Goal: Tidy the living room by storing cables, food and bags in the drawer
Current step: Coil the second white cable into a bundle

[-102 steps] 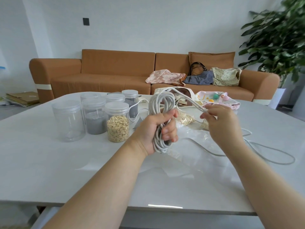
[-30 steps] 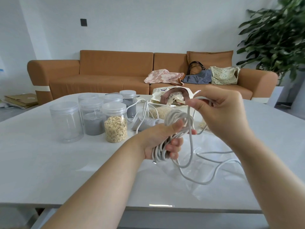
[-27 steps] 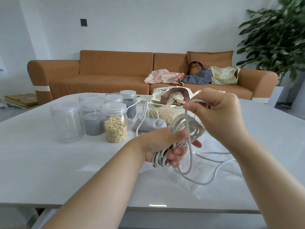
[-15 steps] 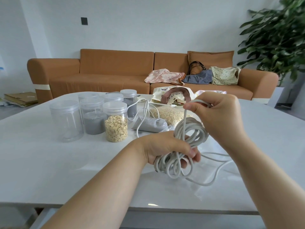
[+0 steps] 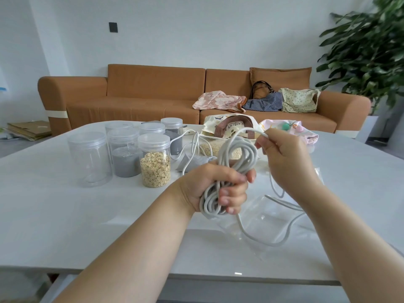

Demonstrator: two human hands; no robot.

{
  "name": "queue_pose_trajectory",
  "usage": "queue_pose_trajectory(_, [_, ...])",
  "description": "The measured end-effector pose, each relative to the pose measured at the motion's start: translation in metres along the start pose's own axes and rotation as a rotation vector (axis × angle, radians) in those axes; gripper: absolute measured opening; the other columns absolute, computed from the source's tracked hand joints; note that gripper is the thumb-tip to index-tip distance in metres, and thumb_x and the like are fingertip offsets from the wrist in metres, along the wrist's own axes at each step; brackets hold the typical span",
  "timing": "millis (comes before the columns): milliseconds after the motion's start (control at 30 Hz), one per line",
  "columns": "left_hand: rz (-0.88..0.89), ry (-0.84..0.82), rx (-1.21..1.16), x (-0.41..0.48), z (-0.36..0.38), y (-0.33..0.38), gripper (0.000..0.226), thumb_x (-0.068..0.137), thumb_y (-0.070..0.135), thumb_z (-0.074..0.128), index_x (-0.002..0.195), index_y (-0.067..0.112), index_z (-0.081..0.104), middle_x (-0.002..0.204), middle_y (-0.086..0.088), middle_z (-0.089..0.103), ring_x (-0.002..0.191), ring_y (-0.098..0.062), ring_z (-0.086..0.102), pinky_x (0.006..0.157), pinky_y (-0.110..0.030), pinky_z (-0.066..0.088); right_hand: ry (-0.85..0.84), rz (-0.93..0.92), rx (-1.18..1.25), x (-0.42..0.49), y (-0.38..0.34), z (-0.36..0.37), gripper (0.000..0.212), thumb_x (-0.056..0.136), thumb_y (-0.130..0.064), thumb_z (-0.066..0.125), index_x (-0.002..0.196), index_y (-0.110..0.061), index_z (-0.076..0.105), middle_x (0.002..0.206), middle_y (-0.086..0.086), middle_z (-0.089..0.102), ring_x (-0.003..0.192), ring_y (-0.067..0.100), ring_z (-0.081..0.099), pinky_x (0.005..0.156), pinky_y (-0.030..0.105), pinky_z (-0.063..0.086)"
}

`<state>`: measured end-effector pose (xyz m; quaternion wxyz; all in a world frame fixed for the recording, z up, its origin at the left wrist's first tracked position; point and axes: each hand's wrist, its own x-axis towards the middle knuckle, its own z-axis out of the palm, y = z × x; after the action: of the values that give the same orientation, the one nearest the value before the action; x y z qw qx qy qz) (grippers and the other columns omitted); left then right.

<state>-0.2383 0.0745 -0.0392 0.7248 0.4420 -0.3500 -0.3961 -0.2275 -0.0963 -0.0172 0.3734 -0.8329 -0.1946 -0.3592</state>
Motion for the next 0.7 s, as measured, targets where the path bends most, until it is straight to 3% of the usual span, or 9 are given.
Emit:
queue_pose_trajectory(67, [0.103, 0.048, -0.086, 0.002, -0.004, 0.001, 0.01, 0.079, 0.011, 0.068, 0.087, 0.006, 0.065, 0.048, 0.003, 0.05, 0.044, -0.008, 0.052, 0.051, -0.021, 0.049, -0.023, 0.001, -0.081, 0.0, 0.002, 0.001, 0.023, 0.092, -0.007, 0.052, 0.072, -0.009, 0.061, 0.06, -0.002, 0.048, 0.061, 0.016, 0.043, 0.055, 0.028, 0.027])
queue_pose_trajectory(167, [0.271, 0.088, -0.228, 0.001, -0.011, 0.005, 0.01, 0.081, 0.011, 0.069, 0.085, 0.003, 0.065, 0.048, 0.001, 0.052, 0.044, -0.011, 0.053, 0.05, -0.023, 0.049, -0.062, 0.029, -0.178, 0.001, 0.004, 0.001, 0.021, 0.091, -0.002, 0.05, 0.076, -0.003, 0.064, 0.062, -0.006, 0.047, 0.059, 0.008, 0.04, 0.054, 0.018, 0.029])
queue_pose_trajectory(267, [0.445, 0.166, -0.336, -0.002, -0.014, 0.006, 0.014, 0.083, 0.015, 0.068, 0.076, 0.005, 0.061, 0.048, 0.001, 0.051, 0.043, -0.011, 0.052, 0.048, -0.023, 0.048, -0.076, 0.063, -0.205, 0.0, 0.008, 0.0, 0.021, 0.092, -0.004, 0.048, 0.079, -0.002, 0.065, 0.062, -0.004, 0.049, 0.059, 0.013, 0.038, 0.057, 0.033, 0.019])
queue_pose_trajectory(367, [0.584, 0.439, -0.406, 0.0, -0.013, 0.006, 0.024, 0.083, 0.024, 0.06, 0.064, 0.01, 0.055, 0.044, 0.005, 0.045, 0.038, -0.008, 0.047, 0.043, -0.02, 0.045, -0.035, 0.038, -0.188, -0.003, 0.006, -0.001, 0.02, 0.094, -0.012, 0.05, 0.08, -0.003, 0.062, 0.055, -0.008, 0.044, 0.053, 0.01, 0.038, 0.054, 0.035, 0.021])
queue_pose_trajectory(433, [0.652, 0.595, -0.448, 0.0, -0.013, 0.008, 0.03, 0.086, 0.027, 0.054, 0.06, 0.012, 0.053, 0.043, 0.006, 0.044, 0.038, -0.007, 0.047, 0.043, -0.018, 0.045, 0.007, -0.001, -0.146, -0.004, 0.002, -0.001, 0.016, 0.093, -0.019, 0.054, 0.081, -0.009, 0.056, 0.052, -0.002, 0.046, 0.051, 0.018, 0.04, 0.054, 0.034, 0.026])
queue_pose_trajectory(567, [0.62, 0.667, -0.491, -0.002, -0.013, 0.01, 0.028, 0.084, 0.027, 0.054, 0.061, 0.012, 0.051, 0.049, 0.004, 0.047, 0.041, -0.008, 0.05, 0.045, -0.018, 0.047, 0.027, -0.074, -0.033, -0.008, -0.004, 0.0, 0.016, 0.09, -0.027, 0.054, 0.077, -0.017, 0.054, 0.043, -0.003, 0.038, 0.048, 0.011, 0.038, 0.047, 0.018, 0.027])
queue_pose_trajectory(700, [0.524, 0.742, -0.357, 0.003, -0.008, 0.008, 0.035, 0.093, 0.026, 0.051, 0.063, 0.009, 0.056, 0.064, -0.004, 0.062, 0.06, -0.016, 0.063, 0.056, -0.024, 0.055, 0.019, -0.097, -0.023, -0.01, -0.005, 0.001, 0.019, 0.084, -0.024, 0.05, 0.07, -0.012, 0.058, 0.045, -0.004, 0.038, 0.054, 0.01, 0.039, 0.05, 0.021, 0.029])
